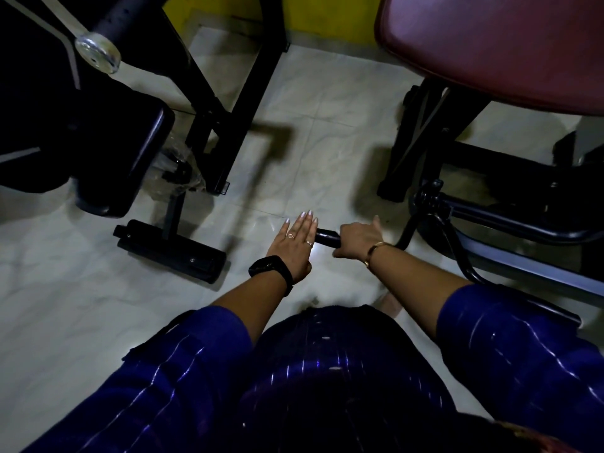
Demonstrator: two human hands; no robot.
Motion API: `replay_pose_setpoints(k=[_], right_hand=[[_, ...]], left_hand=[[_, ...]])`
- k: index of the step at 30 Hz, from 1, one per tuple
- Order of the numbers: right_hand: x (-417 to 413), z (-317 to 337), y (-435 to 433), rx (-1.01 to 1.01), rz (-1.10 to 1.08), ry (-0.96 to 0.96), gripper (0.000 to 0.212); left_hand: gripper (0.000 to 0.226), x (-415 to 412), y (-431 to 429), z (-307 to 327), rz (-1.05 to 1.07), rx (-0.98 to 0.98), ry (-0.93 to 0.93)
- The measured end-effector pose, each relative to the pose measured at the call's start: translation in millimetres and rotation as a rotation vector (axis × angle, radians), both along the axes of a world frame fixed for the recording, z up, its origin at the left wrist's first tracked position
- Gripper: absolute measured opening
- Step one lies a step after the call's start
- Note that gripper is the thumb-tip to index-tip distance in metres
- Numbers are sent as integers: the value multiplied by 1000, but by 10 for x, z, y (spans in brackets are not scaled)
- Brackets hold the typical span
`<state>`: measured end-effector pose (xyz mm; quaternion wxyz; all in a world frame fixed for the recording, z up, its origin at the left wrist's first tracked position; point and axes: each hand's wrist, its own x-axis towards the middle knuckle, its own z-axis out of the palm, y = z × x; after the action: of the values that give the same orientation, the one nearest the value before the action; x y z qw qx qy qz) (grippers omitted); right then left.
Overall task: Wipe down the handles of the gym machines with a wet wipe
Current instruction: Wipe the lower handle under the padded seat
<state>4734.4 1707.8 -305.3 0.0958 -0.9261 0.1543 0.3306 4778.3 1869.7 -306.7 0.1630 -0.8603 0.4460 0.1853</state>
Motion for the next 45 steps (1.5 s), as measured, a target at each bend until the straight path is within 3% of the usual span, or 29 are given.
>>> replay_pose_setpoints(k=[5,9,16,19,26,33,39,43,45], right_hand=[[-9,-139,260,154,-30,-335,34],[-353,-297,145,80,-97,-532,37],[-926,-506,14,-203,13,-575,85],[-876,-480,127,-239,163,-566,91],[-446,-394,232,-174,347,-668,62],[-761,-426,36,-117,28,-709,51],[-619,-338,239,-102,-56,-787,40],[-281,-165,245,9,49,-628,24],[-242,-161,150,5,34,-564,29]], left_hand=[[82,23,18,-4,-21,5,-15],[87,19,21,4,-36,24,-29],[85,19,28,16,-37,22,-21],[85,19,32,18,-41,20,-17],[81,35,28,33,-45,63,-31],[83,36,27,37,-31,27,-19],[82,24,26,20,-16,19,-17],[84,37,27,36,-32,36,-21],[85,38,26,25,-33,37,-19]])
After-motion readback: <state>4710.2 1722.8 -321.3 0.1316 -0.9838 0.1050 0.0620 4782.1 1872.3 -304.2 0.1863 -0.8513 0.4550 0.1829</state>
